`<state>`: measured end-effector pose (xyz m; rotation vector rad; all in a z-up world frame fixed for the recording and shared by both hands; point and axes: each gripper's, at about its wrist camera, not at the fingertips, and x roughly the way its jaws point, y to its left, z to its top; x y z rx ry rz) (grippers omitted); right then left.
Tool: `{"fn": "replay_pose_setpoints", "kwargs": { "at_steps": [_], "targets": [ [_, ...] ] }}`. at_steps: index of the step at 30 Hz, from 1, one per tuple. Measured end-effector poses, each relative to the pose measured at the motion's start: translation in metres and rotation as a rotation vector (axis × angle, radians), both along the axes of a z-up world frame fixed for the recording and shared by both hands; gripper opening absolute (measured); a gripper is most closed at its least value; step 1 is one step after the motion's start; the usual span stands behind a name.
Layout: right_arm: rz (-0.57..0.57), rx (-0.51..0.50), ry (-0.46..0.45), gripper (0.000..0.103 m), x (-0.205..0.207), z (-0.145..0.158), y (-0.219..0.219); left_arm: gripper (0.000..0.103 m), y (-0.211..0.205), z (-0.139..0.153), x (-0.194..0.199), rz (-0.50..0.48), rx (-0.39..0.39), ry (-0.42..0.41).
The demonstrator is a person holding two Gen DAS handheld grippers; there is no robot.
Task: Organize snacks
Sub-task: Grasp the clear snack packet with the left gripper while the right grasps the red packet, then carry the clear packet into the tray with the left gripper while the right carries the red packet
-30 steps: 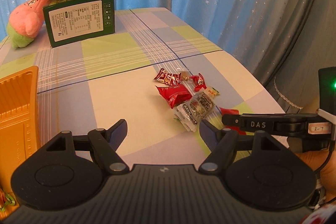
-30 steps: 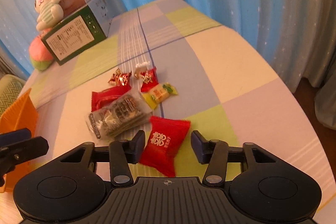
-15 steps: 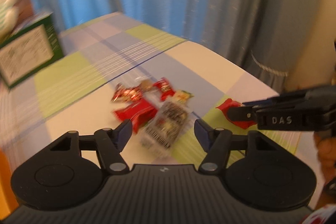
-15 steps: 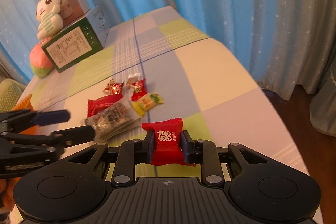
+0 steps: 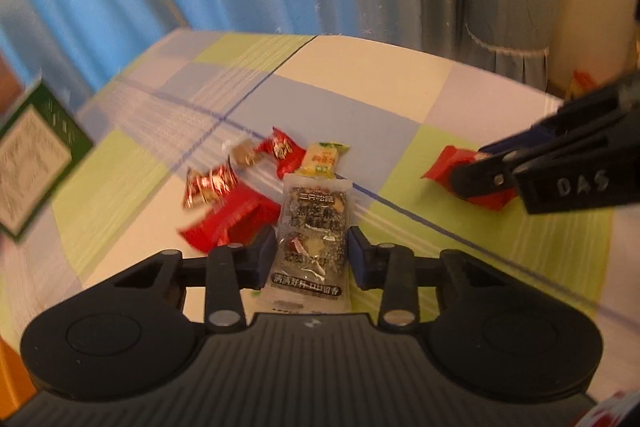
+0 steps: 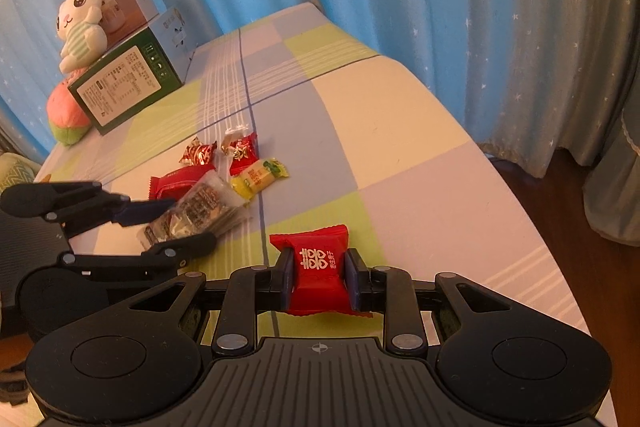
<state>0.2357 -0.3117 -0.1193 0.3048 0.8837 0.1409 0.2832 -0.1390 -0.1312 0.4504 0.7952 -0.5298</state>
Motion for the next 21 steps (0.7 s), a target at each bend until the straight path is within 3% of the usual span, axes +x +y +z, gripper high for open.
{"fn": "replay_pose_setpoints", "kwargs": {
  "at_steps": [3,7,13,21],
  "targets": [
    [0.002,0.0,-0.006,0.027,-0.003,0.003,0.001,0.034,0.012,0.006,-0.006,0.075,-0.099,0.054],
    [0.008,0.001,-0.008,0.027,-0.008,0.007,0.003,0.034,0.028,0.013,-0.02,0.147,-0.173,0.086],
    [0.028,0.0,-0.033,0.027,-0.014,0.026,0.013,0.034,0.056,0.035,-0.039,0.253,-0.246,0.094],
    [0.104,-0.008,-0.11,0.027,-0.025,0.077,0.046,0.034,0.098,0.079,-0.072,0.39,-0.323,0.056]
  ]
}}
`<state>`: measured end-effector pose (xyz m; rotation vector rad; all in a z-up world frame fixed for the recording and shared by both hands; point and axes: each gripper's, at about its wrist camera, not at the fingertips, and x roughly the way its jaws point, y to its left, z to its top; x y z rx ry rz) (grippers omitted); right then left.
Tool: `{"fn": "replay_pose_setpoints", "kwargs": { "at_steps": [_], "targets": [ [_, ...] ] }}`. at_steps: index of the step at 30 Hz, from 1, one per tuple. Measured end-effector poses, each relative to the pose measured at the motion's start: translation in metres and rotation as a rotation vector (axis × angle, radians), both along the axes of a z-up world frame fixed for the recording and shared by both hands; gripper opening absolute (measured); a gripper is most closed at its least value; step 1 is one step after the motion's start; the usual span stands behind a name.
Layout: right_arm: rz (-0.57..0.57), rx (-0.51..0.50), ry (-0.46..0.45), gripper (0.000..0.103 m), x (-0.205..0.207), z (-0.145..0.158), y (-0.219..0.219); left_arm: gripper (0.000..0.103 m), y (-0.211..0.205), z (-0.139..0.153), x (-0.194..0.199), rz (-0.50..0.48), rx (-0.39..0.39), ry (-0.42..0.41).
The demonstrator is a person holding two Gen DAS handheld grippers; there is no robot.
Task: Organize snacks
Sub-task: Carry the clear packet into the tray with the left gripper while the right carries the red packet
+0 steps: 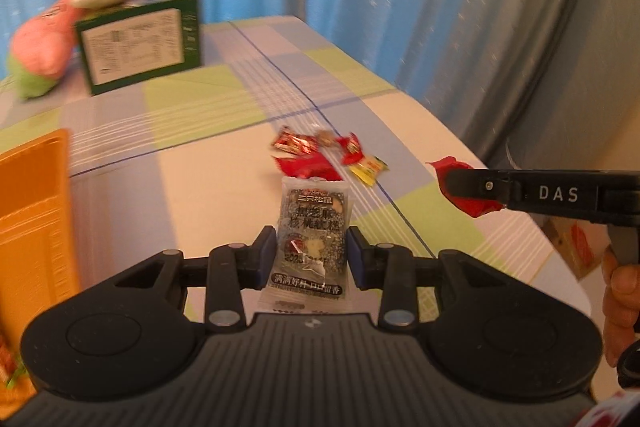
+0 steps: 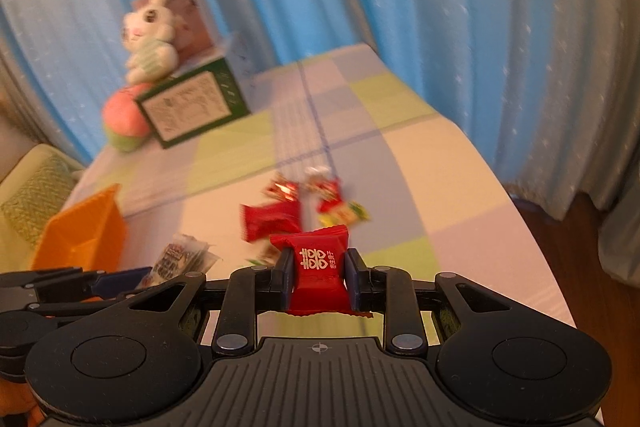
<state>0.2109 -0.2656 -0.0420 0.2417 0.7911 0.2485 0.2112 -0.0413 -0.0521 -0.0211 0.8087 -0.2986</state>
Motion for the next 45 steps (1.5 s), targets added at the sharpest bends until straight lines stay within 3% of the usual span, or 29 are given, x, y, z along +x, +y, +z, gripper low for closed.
{"fn": "replay_pose_setpoints", "kwargs": {
  "at_steps": [8,16,33,45],
  "targets": [
    [0.107,0.009,-0.053,0.027,-0.019,0.047,0.045,0.034,0.044,0.035,-0.038,0.121,-0.029,-0.036],
    [0.225,0.01,-0.066,0.027,-0.042,0.065,0.103,0.034,0.095,0.055,-0.073,0.241,-0.046,-0.063],
    [0.394,0.005,-0.052,0.027,-0.055,0.055,0.213,0.034,0.217,0.053,-0.118,0.476,-0.012,-0.049],
    [0.446,-0.004,-0.024,0.027,-0.036,0.03,0.259,0.034,0.246,0.037,-0.1,0.497,-0.022,-0.024]
  ]
}}
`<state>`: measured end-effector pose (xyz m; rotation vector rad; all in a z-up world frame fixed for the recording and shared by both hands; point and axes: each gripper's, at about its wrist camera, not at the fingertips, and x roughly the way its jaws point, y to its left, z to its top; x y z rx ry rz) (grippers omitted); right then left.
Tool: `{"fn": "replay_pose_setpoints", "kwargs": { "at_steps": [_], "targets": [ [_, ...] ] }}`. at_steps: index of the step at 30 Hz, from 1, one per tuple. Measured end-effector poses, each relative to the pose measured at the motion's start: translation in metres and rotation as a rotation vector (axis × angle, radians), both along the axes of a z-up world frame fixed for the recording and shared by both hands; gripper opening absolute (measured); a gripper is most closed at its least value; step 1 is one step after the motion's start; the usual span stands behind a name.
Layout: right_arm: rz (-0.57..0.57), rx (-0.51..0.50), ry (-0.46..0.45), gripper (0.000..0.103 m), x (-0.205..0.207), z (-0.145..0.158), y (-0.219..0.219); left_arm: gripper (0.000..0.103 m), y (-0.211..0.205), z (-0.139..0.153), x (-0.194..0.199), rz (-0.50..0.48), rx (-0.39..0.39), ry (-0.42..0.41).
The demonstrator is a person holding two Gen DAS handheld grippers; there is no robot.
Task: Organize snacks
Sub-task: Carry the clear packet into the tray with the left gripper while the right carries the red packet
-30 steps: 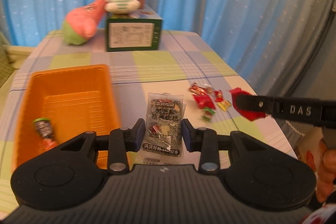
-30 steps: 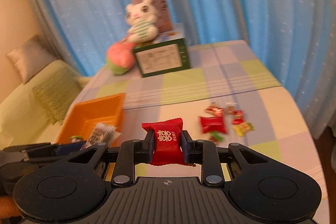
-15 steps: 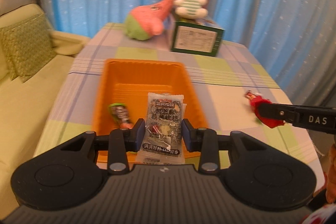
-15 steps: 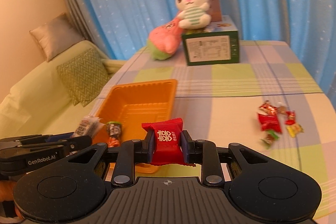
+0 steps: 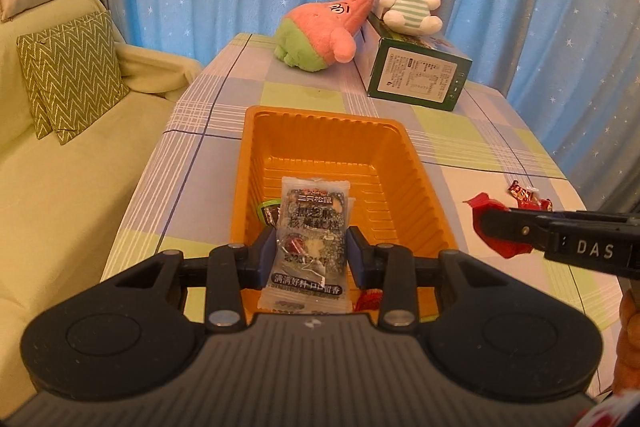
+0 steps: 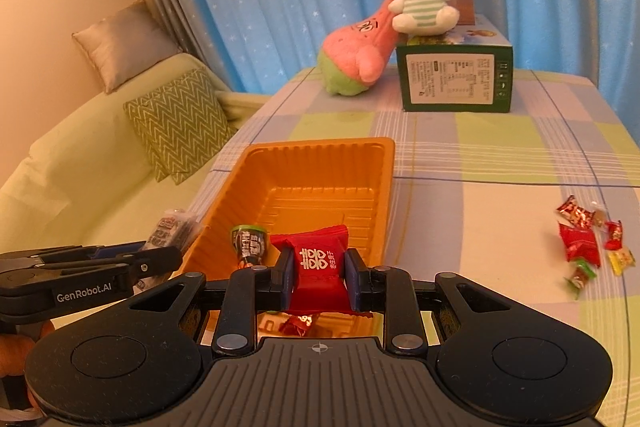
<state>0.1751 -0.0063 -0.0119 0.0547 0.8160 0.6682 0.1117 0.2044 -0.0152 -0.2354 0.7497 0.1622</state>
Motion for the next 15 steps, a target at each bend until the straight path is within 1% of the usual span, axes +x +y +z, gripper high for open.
{"fn": "replay_pose_setpoints", "kwargs": {
  "at_steps": [7,10,13,15],
  "targets": [
    [-0.007,-0.006,0.023,0.027,0.016,-0.014,0.009,0.034,0.007,-0.013,0.019,-0.004,-0.017,0.012],
    [-0.009,-0.007,0.035,0.027,0.021,-0.019,0.011,0.035,0.01,-0.023,0.028,0.0,-0.025,0.022],
    [-0.007,-0.011,0.045,0.027,0.024,-0.024,0.013,0.04,0.013,-0.031,0.032,0.017,-0.035,0.032],
    [-0.005,-0.012,0.049,0.027,0.025,-0.025,0.013,0.04,0.015,-0.033,0.03,0.022,-0.04,0.03]
  ]
}}
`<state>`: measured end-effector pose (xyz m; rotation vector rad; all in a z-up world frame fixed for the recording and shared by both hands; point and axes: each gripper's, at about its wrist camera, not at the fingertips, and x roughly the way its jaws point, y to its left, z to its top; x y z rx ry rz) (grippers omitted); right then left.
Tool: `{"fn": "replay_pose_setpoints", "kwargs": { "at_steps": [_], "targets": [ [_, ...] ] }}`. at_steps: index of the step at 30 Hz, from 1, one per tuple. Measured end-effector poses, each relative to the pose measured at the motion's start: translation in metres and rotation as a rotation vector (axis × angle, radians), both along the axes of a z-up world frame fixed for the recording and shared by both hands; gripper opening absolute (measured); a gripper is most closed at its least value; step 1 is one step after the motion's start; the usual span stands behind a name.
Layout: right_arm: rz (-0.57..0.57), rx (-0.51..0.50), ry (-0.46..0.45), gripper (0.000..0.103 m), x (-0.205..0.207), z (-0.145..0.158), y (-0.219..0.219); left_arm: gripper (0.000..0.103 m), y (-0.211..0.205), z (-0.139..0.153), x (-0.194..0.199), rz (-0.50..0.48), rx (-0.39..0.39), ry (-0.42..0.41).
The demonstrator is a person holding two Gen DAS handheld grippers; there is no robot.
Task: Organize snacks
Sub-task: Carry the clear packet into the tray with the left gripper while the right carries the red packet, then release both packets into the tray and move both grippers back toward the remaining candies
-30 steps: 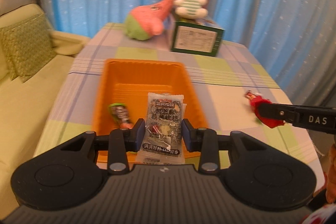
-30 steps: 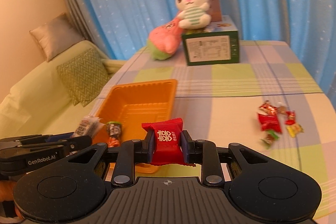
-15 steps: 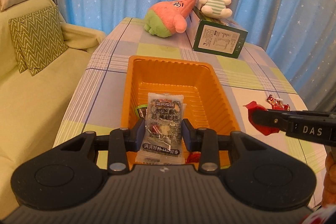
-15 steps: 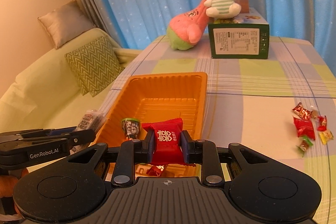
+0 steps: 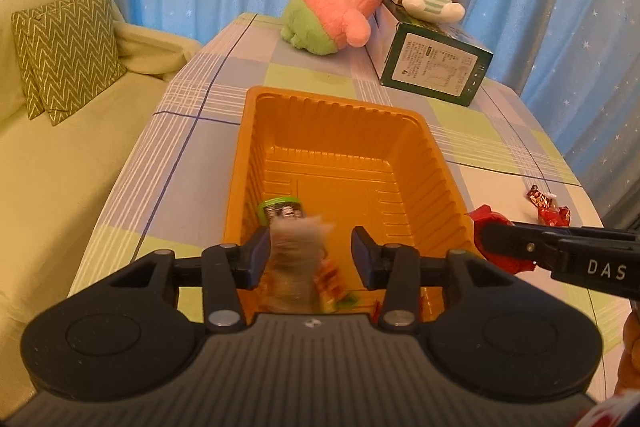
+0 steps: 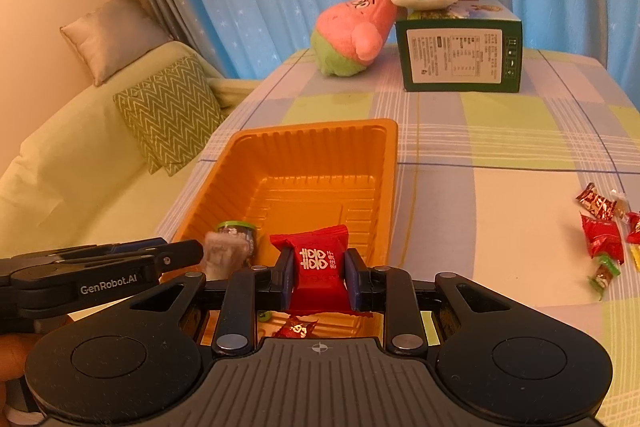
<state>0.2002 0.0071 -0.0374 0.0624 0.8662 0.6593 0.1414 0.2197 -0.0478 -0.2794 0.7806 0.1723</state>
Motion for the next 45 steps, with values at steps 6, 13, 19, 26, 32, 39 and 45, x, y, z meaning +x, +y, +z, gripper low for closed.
{"fn": "replay_pose_setpoints", "kwargs": {
  "at_steps": [6,13,19,26,32,39,45],
  "targets": [
    [-0.001,0.003,0.012,0.027,0.003,-0.005,0.001,0.04,0.004,0.003,-0.011,0.017,-0.005,-0.008],
    [0.014,0.01,0.009,0.027,0.001,-0.003,0.006,0.041,-0.003,0.005,-0.016,0.004,0.014,-0.001],
    [0.025,0.043,0.029,0.031,0.007,-0.004,0.012,0.047,-0.005,0.004,-0.02,0.002,0.023,0.002],
    [-0.054,0.087,0.028,0.063,0.003,0.003,-0.013,0.058,-0.007,0.01,-0.031,0.012,0.03,-0.004],
    [-0.121,0.076,0.019,0.063,-0.018,0.008,-0.042,0.065,-0.022,0.019,-0.045,0.007,0.04,-0.012],
    [-0.175,0.047,-0.016,0.063,-0.053,0.019,-0.08,0.076,-0.055,0.035,-0.067,-0.014,0.042,-0.037],
    [-0.229,0.039,-0.021,0.063,-0.073,0.026,-0.112,0.08,-0.085,0.046,-0.077,-0.049,0.047,-0.048]
  ]
}}
